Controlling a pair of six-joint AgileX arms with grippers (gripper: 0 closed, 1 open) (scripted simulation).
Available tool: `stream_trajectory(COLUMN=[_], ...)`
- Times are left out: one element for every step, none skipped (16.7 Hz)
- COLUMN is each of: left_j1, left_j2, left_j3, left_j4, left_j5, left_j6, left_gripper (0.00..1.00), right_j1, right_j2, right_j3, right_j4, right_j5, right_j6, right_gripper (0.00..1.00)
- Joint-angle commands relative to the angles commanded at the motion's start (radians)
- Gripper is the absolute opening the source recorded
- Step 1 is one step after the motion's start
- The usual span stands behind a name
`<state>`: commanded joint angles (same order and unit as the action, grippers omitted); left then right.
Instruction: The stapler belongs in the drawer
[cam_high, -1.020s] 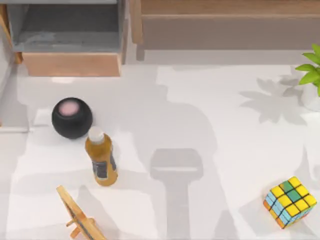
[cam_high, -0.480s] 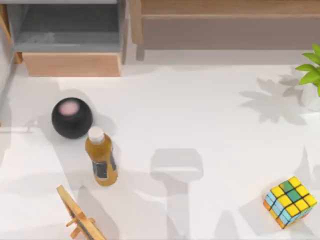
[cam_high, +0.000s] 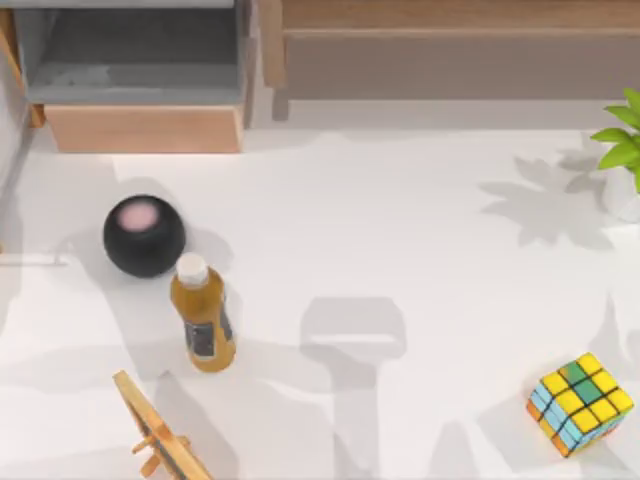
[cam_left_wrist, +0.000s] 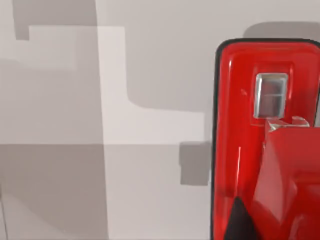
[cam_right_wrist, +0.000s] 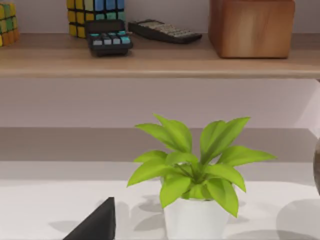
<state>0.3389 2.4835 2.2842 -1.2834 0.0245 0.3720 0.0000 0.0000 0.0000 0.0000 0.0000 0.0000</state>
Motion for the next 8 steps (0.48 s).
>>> stream_trajectory(left_j1=[0.0,0.001,0.003,0.003,0.003,0.003,0.003,0.003], left_j2=[0.001,0.002,0.003,0.003,0.003,0.003,0.003,0.003], left_j3=[-0.005,-0.012,-0.02,-0.023,-0.023,-0.023,-0.023,-0.023], left_j4=[0.006,0.012,0.016,0.017,0.017,0.017,0.017,0.017], left_j5=[-0.001,0.0,0.001,0.001,0.001,0.001,0.001,0.001], left_j6=[0.0,0.0,0.0,0.0,0.0,0.0,0.0,0.0], left_gripper=[0.0,0.0,0.0,0.0,0.0,0.0,0.0,0.08], right_j1=[0.0,0.0,0.0,0.0,0.0,0.0,0.0,0.0], right_j2=[0.0,0.0,0.0,0.0,0.0,0.0,0.0,0.0], right_j3=[0.0,0.0,0.0,0.0,0.0,0.0,0.0,0.0], right_j4=[0.0,0.0,0.0,0.0,0.0,0.0,0.0,0.0], right_j5=[0.0,0.0,0.0,0.0,0.0,0.0,0.0,0.0], right_j6=[0.0,0.0,0.0,0.0,0.0,0.0,0.0,0.0], right_gripper=[1.0,1.0,1.0,1.0,1.0,1.0,1.0,1.0])
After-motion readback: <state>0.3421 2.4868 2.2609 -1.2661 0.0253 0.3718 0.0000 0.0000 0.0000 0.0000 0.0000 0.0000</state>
